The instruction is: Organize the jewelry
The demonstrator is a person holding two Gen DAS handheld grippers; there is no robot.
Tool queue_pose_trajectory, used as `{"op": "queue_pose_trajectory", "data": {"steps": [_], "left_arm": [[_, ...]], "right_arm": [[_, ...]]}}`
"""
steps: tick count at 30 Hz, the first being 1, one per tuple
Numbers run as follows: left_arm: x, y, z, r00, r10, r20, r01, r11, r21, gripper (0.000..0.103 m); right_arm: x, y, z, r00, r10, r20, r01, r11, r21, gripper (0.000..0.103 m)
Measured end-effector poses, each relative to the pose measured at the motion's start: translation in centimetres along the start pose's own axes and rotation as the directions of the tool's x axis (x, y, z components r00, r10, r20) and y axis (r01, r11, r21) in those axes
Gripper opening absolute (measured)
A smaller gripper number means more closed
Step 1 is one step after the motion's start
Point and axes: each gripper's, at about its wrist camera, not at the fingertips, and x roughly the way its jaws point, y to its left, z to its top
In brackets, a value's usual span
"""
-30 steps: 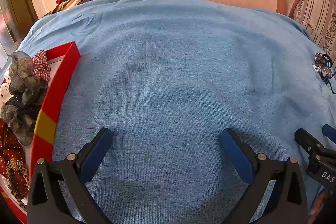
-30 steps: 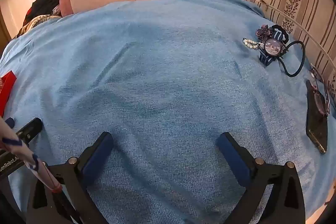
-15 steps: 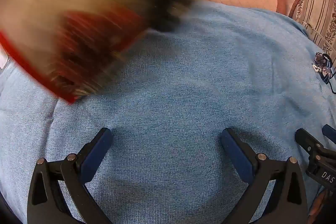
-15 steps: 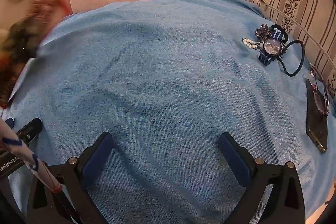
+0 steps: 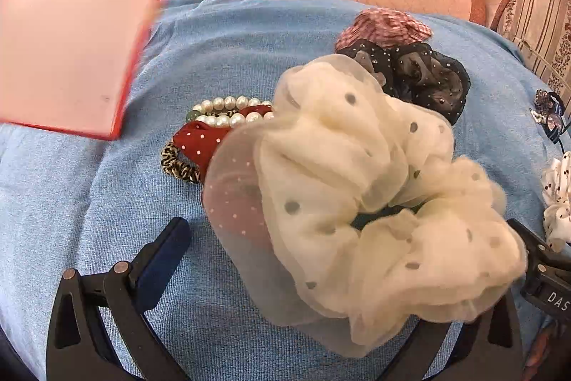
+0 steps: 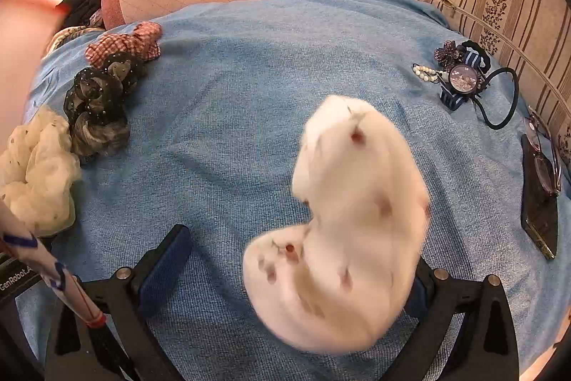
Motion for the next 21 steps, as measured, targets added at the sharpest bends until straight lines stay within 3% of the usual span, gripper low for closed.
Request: {"op": "queue_pose_trajectory", "data": {"steps": [8, 13, 18, 21], "left_arm": [[0.3, 0.1, 0.0, 1.000, -0.002, 0.001, 0.002, 1.000, -0.001, 0.103], [0.5, 0.2, 0.0, 1.000, -0.001, 0.000, 0.001, 1.000, -0.001, 0.103], [0.1, -0.3, 0.0, 1.000, 0.000, 0.001, 0.000, 1.000, 0.000, 0.103], [0.0, -0.2, 0.0, 1.000, -0.001, 0.003, 0.001, 1.000, 0.000, 0.103]], "right_arm": [[-1.3, -0.5, 0.0, 1.000, 0.028, 0.004, -0.028, 0.999, 0.027, 0.098], [-5.8, 0.2, -1.5, 0.995, 0.036, 0.095, -0.038, 0.999, 0.024, 0.098], [-11.1, 1.5, -3.2, 0.975, 0.059, 0.213, -0.057, 0.998, -0.012, 0.098], [-13.0, 1.5, -4.2, 0.969, 0.075, 0.236, -0.076, 0.997, -0.005, 0.098]]}}
